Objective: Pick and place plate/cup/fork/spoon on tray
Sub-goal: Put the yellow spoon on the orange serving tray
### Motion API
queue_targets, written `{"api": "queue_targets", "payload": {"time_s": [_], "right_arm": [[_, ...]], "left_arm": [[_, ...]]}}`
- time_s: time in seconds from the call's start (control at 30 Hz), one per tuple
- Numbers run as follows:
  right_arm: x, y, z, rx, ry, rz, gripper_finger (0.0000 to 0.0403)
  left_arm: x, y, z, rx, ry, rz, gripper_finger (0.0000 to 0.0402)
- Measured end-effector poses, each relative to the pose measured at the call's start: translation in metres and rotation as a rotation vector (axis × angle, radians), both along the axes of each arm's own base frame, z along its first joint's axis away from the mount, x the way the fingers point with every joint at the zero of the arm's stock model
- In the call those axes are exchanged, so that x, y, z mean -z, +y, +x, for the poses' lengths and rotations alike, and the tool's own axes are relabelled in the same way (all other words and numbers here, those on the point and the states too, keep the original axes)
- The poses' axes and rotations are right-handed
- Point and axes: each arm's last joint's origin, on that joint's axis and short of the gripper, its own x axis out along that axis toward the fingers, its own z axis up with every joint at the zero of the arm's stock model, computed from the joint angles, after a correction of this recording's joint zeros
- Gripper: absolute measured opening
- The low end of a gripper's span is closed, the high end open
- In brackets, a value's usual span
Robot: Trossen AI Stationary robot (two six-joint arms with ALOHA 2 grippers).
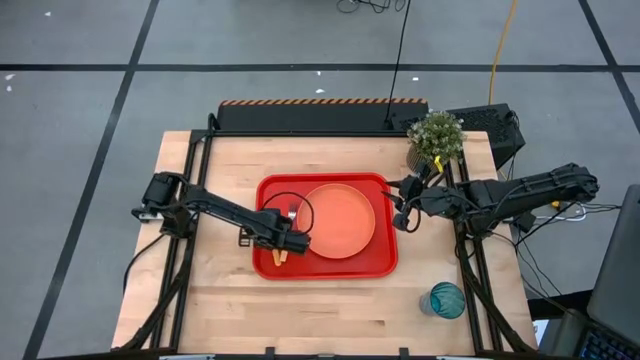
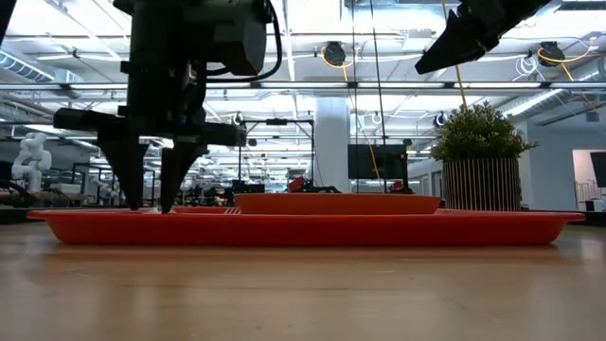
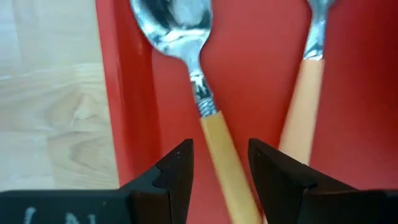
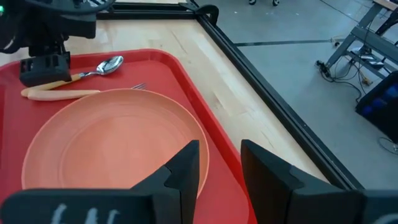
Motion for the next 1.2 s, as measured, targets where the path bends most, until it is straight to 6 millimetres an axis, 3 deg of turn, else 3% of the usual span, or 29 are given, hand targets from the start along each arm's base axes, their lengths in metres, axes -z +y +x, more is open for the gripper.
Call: {"api": "queue_targets", "payload": {"time_s": [0.63,1.03,1.2], "right_arm": [[0.003,0.000,-0.002,-0.001,0.042,-0.006,0.0110],[0.003,0.000,-0.002,-0.001,0.042,-0.006,0.0110],[0.003,0.000,-0.002,-0.004,0.045,-0.011,0.0110]], "left_arm": [[0.012,0.019,0.004,0.057,0.073,-0.002,0.0157],[0.011,0.020,0.003,0.087,0.083,0.003,0.0157],[0.011,0.017,0.003,0.024,0.076,-0.021,0.0156]]}}
